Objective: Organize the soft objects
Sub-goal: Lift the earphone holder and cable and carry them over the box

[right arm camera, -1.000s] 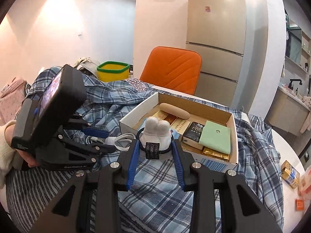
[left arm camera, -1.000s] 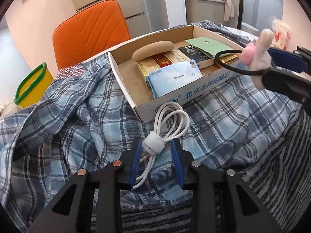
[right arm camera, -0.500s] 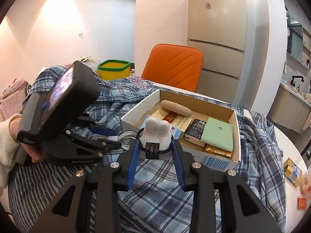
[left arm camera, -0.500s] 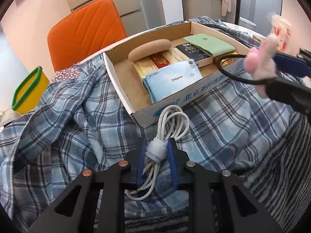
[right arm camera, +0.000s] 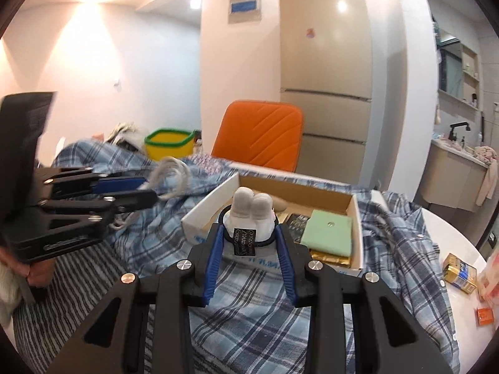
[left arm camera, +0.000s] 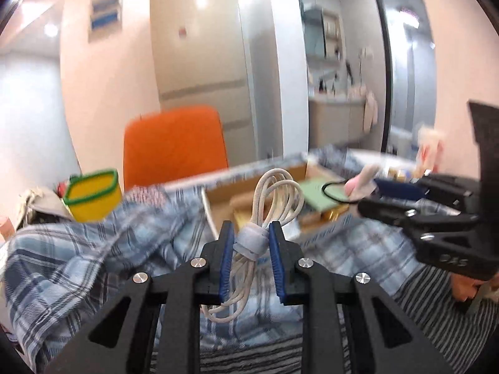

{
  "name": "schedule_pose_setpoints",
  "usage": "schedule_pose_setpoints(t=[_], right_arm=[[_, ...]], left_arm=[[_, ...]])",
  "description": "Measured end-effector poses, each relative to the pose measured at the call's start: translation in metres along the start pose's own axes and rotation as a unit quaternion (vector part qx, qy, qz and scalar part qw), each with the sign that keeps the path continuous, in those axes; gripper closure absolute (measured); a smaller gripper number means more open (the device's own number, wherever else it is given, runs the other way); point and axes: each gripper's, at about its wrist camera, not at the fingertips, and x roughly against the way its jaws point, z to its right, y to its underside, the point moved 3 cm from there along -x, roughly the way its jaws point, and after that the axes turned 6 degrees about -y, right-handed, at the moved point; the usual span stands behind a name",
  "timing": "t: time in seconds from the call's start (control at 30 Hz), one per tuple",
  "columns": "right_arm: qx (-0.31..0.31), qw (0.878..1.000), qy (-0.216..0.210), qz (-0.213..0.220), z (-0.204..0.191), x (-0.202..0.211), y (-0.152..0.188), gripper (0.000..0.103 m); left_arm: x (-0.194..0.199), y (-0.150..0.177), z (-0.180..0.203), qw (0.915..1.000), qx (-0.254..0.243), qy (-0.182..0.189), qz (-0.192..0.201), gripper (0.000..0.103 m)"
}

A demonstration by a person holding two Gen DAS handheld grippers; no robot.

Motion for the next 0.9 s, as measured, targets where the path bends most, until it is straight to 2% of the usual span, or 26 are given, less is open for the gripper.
schedule_pose_setpoints(t=[0.1, 0.13, 0.37, 0.53, 0.67, 0.83, 0.9], right_arm=[[-0.016, 0.999, 0.018, 0.031, 0.008, 0.011, -0.004, 0.067], [-0.022, 0.998, 0.028, 0.046, 0.01, 0.016, -0.006, 0.067], [-0.032, 0.986, 0.086, 0.136, 0.021, 0.055, -0.018, 0.067], [-0.036, 0.98, 0.109, 0.162, 0.03, 0.067, -0.037, 0.067], [-0.027, 0.976, 0.121, 0.181, 0.034, 0.072, -0.055, 0.067], [-0.015, 0.967, 0.143, 0.211, 0.037, 0.07, -0.077, 0.067], [-0.001, 0.963, 0.165, 0.213, 0.039, 0.059, -0.084, 0.067]], left_arm=[[0.007, -0.007, 0.001, 0.9989, 0.014, 0.034, 0.031, 0.082], [0.01, -0.007, -0.001, 0.9984, 0.023, 0.034, 0.039, 0.082], [0.038, -0.025, 0.001, 0.9893, 0.042, 0.007, 0.14, 0.082], [0.04, -0.049, 0.005, 0.982, 0.052, 0.001, 0.181, 0.082], [0.044, -0.064, 0.003, 0.9702, 0.07, -0.008, 0.232, 0.082], [0.027, -0.078, 0.004, 0.9671, 0.069, -0.029, 0.243, 0.082], [0.019, -0.08, 0.005, 0.9645, 0.075, -0.036, 0.251, 0.082]])
